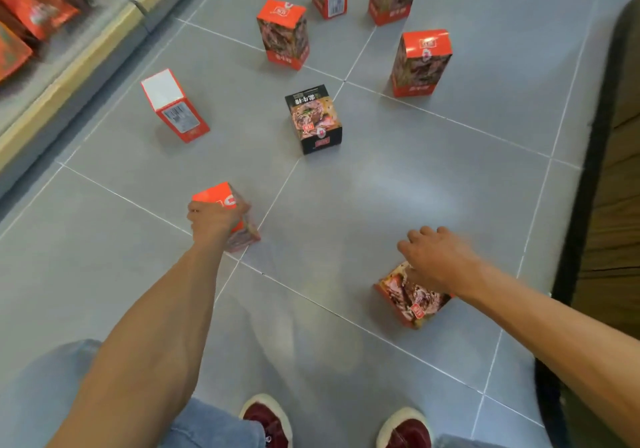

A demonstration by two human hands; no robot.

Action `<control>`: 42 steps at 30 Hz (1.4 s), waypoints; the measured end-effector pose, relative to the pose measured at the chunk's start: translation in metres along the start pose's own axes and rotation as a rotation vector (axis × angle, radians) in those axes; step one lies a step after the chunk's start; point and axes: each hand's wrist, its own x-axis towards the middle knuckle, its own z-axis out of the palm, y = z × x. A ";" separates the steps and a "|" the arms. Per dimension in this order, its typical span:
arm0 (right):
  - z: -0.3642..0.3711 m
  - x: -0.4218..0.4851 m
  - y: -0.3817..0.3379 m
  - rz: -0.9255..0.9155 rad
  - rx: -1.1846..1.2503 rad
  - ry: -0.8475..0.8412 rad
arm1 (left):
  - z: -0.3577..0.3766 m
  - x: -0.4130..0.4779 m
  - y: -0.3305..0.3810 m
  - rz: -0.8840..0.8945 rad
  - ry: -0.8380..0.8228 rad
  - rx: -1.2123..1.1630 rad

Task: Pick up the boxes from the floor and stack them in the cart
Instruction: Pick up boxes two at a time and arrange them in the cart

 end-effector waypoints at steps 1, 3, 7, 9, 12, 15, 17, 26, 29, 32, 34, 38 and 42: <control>0.001 -0.003 0.001 0.004 0.001 -0.011 | 0.003 0.001 -0.001 -0.002 0.018 0.014; 0.008 -0.006 0.003 0.002 0.003 -0.034 | 0.002 0.001 -0.003 0.021 0.036 0.031; 0.020 -0.003 0.010 -0.027 -0.016 -0.054 | -0.004 -0.002 -0.001 0.156 0.012 0.127; 0.024 0.002 0.012 -0.054 -0.032 -0.046 | -0.007 -0.011 0.002 0.236 -0.004 0.194; 0.038 0.009 0.009 -0.106 -0.047 -0.058 | -0.012 -0.030 0.010 0.352 -0.061 0.322; 0.057 0.012 0.004 -0.132 -0.057 -0.099 | -0.018 -0.047 0.016 0.483 -0.119 0.426; 0.068 0.014 0.004 -0.177 -0.086 -0.094 | -0.019 -0.059 0.018 0.562 -0.150 0.459; 0.112 0.028 0.002 -0.261 -0.158 -0.110 | -0.045 -0.106 0.042 0.729 -0.303 0.467; 0.113 0.030 0.005 -0.259 -0.174 -0.123 | -0.051 -0.117 0.049 0.725 -0.371 0.442; 0.111 0.033 0.002 -0.279 -0.223 -0.096 | -0.055 -0.125 0.051 0.754 -0.394 0.446; 0.111 0.036 -0.001 -0.257 -0.199 -0.075 | -0.057 -0.127 0.050 0.760 -0.392 0.441; 0.087 0.034 -0.007 -0.179 -0.129 0.010 | -0.072 -0.130 0.051 0.770 -0.369 0.477; 0.022 0.006 -0.008 -0.096 -0.040 0.076 | -0.123 -0.146 0.058 0.765 -0.319 0.478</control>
